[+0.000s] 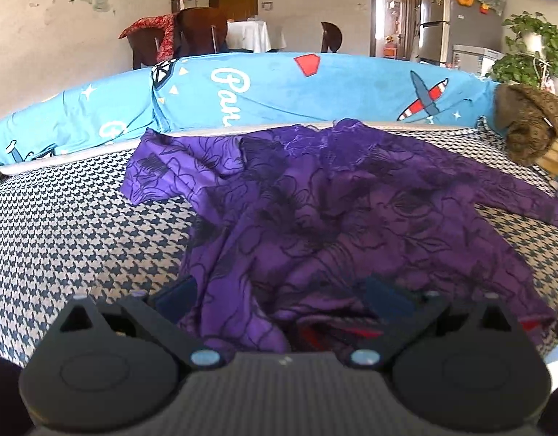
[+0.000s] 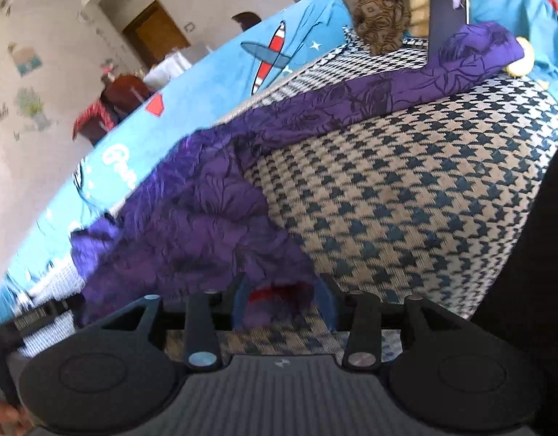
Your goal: Fold clothes
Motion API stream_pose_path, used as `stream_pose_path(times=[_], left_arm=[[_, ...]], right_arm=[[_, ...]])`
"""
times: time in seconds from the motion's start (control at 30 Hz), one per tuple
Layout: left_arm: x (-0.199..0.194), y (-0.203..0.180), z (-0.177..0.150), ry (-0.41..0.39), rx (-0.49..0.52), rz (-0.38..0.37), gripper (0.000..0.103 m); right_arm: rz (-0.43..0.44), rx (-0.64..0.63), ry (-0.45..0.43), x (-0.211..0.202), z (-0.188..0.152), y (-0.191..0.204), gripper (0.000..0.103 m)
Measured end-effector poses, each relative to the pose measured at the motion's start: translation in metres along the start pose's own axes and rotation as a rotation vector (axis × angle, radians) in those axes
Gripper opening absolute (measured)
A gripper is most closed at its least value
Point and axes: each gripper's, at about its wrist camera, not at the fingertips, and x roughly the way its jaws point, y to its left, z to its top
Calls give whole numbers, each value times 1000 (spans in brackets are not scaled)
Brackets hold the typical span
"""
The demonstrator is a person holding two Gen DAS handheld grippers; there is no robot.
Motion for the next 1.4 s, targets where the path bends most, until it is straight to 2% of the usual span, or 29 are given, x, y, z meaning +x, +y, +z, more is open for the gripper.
stream_pose_path(times=[0.2, 0.23, 0.4, 0.57, 0.6, 0.63, 0.7, 0.83, 0.97, 1.0, 1.1, 1.23, 1.33, 1.4], left_arm=[[2, -5, -4, 17, 17, 21, 103], [3, -6, -5, 21, 20, 25, 103], [7, -10, -8, 38, 35, 47, 103], [14, -9, -9, 62, 28, 76, 103], [16, -8, -10, 69, 22, 76, 103], [17, -7, -10, 77, 16, 77, 103], [20, -5, -10, 89, 11, 86, 103], [23, 0, -10, 102, -6, 108, 103], [22, 6, -9, 104, -34, 118, 103], [22, 8, -8, 104, -43, 118, 103], [21, 11, -7, 102, -64, 123, 103], [18, 17, -5, 90, -93, 147, 103], [17, 23, -4, 88, -120, 165, 103], [17, 26, -4, 94, -138, 167, 103]], right_arm=[[-49, -53, 0, 17, -3, 6, 45], [-57, -62, 0, 20, -4, 7, 48], [-98, -105, 0, 34, -6, 12, 48], [-120, -203, -33, 46, -12, 27, 50], [-124, -222, -40, 49, -13, 30, 45], [-126, -250, -52, 49, -15, 34, 31], [-115, -284, -61, 48, -15, 38, 14], [-130, -316, -117, 37, -13, 43, 10], [-179, -363, -260, -3, -12, 52, 8], [-197, -379, -300, -15, -12, 55, 4], [-221, -402, -381, -46, -14, 59, 4], [-269, -396, -396, -63, -18, 56, 4], [-207, -396, -286, -56, -17, 51, 5], [-200, -387, -243, -54, -19, 53, 8]])
